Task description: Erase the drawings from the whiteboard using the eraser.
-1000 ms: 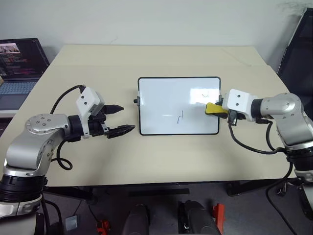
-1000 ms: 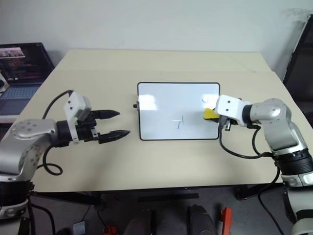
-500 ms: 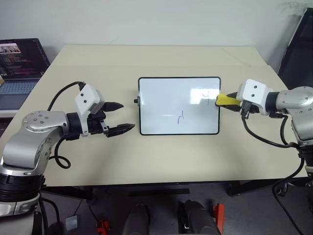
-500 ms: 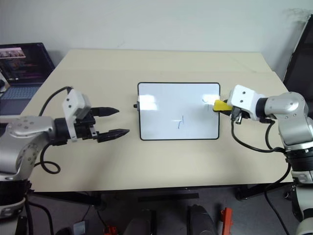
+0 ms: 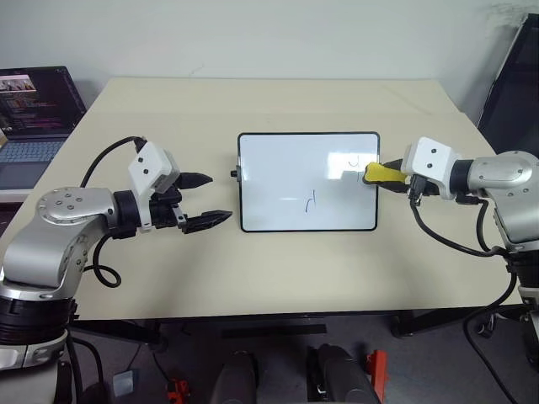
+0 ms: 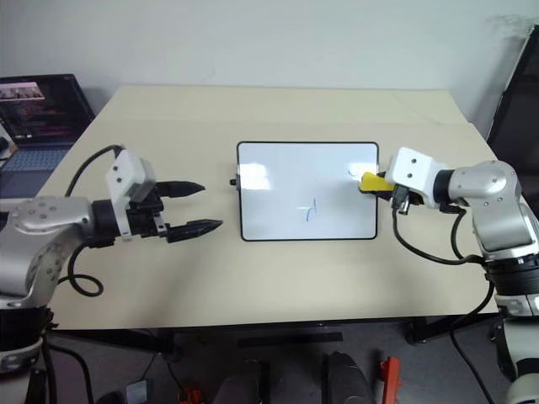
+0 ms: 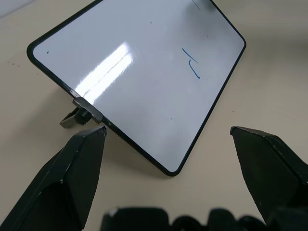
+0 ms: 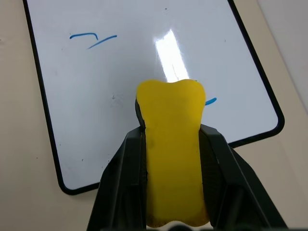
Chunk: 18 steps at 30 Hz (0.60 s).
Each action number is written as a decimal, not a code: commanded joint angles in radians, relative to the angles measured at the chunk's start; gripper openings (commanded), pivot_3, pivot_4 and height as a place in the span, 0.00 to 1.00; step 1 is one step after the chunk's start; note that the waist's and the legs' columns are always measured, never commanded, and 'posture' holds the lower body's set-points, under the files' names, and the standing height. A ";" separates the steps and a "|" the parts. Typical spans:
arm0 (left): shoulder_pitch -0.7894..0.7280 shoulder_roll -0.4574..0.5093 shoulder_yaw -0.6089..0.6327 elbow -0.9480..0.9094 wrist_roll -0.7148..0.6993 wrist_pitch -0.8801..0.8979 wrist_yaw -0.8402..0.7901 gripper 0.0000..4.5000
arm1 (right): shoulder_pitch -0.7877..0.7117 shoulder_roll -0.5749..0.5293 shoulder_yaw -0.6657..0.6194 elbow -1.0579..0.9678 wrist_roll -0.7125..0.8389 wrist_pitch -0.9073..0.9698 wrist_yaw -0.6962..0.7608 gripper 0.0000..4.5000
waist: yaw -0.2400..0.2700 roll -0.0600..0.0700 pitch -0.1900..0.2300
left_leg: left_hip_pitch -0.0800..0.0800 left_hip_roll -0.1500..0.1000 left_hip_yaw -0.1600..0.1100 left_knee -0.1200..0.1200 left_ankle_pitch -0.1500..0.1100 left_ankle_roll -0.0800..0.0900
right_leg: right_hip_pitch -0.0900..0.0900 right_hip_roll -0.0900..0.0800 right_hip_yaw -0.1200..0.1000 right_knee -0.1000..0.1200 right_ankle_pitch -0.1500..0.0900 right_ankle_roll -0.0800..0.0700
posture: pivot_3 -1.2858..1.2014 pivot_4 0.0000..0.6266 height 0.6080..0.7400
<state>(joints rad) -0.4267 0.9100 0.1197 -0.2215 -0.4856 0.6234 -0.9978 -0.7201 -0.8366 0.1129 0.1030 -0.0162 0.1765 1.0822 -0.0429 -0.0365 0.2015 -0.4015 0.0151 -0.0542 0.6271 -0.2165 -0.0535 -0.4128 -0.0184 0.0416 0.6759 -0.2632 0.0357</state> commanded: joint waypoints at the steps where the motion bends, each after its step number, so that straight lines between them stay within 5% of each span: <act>1: -0.018 0.011 0.013 -0.017 0.000 -0.019 -0.007 1.00 | -0.018 -0.004 -0.016 -0.035 0.016 -0.008 0.002 0.24 | 0.000 0.000 0.000 | 0.000 0.000 0.000 0.000 0.000 0.000 | 0.000 0.000 0.000 0.000 0.000 0.000 | 0.52 0.24 1.00; 7: -0.013 0.011 0.015 -0.020 0.001 -0.017 -0.003 1.00 | -0.017 0.032 -0.006 -0.060 0.027 0.009 -0.007 0.24 | 0.000 0.000 0.000 | 0.000 0.000 0.000 0.001 0.000 0.000 | 0.000 0.000 0.000 0.001 0.000 0.000 | 0.52 0.24 1.00; 18: 0.001 -0.004 -0.025 0.008 0.031 -0.034 -0.001 1.00 | -0.073 0.305 0.122 -0.102 -0.037 0.085 -0.156 0.24 | -0.010 0.000 0.000 | 0.001 0.000 -0.001 0.001 0.000 0.000 | 0.000 0.000 0.000 0.004 0.001 -0.002 | 0.52 0.24 1.00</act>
<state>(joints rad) -0.4053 0.9055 0.0838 -0.2147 -0.4609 0.6121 -0.9950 -0.7676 -0.5460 0.2287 0.0075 -0.0347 0.2628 0.9665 -0.0526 -0.0366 0.2014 -0.4004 0.0153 -0.0552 0.6287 -0.2163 -0.0536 -0.4127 -0.0179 0.0415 0.6797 -0.2621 0.0336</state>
